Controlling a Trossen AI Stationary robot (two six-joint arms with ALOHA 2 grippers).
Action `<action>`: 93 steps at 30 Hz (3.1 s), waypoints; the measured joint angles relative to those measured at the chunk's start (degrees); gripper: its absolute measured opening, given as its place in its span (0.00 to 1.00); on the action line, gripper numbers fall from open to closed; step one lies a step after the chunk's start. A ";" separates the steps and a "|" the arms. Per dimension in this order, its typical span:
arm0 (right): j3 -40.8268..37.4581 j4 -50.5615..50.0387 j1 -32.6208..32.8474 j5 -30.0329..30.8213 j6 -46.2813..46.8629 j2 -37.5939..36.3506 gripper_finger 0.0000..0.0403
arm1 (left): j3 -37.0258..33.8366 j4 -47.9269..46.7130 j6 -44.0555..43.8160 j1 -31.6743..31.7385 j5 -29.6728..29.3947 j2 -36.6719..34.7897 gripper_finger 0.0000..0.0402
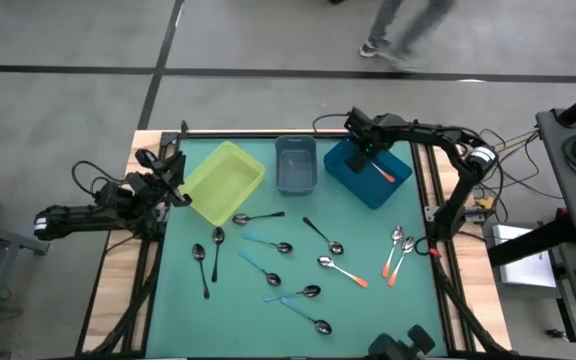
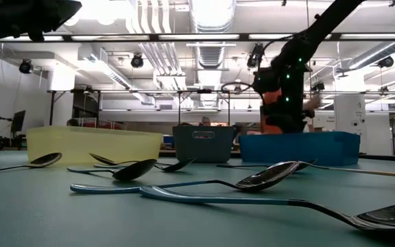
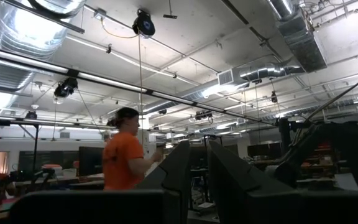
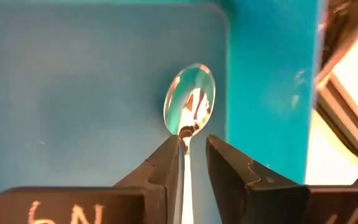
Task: Sort silverware by color (type)
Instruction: Put the black spoon into the yellow bin
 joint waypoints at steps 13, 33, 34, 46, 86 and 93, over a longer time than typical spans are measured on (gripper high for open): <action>-1.26 -7.63 6.47 1.47 44.16 -1.53 0.12 | 0.00 0.52 -1.19 0.00 0.00 0.00 0.09; -1.33 -2.93 9.26 1.07 44.24 -1.49 0.12 | 0.02 0.81 -1.73 0.00 0.00 0.00 0.09; -1.33 -2.44 9.26 1.08 44.24 -1.49 0.12 | 0.02 0.81 -1.73 0.00 0.01 0.00 0.09; -1.36 -0.88 8.28 3.48 52.74 -1.45 0.12 | 0.02 0.85 -1.74 -0.01 0.02 0.00 0.09; -7.15 0.46 7.45 13.59 64.74 3.04 0.12 | 0.02 0.85 -1.73 -0.01 0.02 0.00 0.09; -7.17 0.68 7.45 13.91 64.77 4.28 0.12 | 0.02 0.85 -1.73 -0.02 0.00 0.00 0.09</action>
